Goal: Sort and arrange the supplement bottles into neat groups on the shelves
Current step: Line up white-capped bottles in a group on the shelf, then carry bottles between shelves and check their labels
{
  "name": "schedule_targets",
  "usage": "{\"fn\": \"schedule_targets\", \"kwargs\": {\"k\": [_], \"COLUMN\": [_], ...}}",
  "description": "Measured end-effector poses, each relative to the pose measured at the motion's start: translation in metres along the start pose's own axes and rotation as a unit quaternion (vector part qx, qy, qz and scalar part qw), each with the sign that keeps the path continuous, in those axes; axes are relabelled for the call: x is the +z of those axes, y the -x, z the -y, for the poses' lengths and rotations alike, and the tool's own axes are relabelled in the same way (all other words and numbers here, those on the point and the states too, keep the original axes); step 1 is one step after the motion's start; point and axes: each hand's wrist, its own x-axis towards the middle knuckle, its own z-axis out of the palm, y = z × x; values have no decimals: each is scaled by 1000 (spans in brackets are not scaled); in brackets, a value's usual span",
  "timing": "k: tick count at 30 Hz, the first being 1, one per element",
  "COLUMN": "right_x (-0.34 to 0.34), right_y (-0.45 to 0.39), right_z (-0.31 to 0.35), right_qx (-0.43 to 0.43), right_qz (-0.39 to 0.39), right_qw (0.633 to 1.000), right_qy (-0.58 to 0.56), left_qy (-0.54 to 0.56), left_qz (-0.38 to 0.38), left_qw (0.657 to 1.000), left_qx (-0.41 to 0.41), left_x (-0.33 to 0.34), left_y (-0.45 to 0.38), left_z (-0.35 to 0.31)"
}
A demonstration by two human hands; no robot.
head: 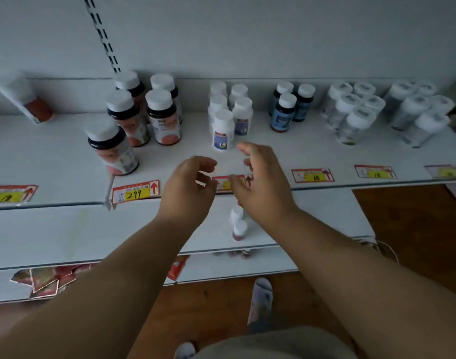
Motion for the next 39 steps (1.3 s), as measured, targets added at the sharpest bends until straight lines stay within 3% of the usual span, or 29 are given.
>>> {"fn": "schedule_targets", "kwargs": {"k": [3,11,14,20,26,30,34,39], "right_x": [-4,8,35,117,208,250,251,190], "right_y": [51,118,136,167,152,128,128,155], "right_z": [22,-1,-41,-160,-271,-310,-307,-240], "right_qx": [19,71,93,241,285,282,276,291], "right_qz": [2,60,63,133,172,165,149,156], "right_qw": [1000,996,994,961,942,942,944,934], "right_qy": [7,5,-16,-31,-41,-81,-107,-136], "left_qy": [-13,-29,-19,-19,-25,19,42,107], "left_qz": [36,72,73,95,60,75,87,127], "left_qw": [998,997,997,990,986,980,977,952], "left_qx": [44,24,-13,-104,-153,-185,-189,-257], "left_x": [-5,21,57,170,272,313,311,243], "left_y": [38,91,94,86,43,20,18,65], "left_z": [17,50,78,169,267,293,292,252]}}
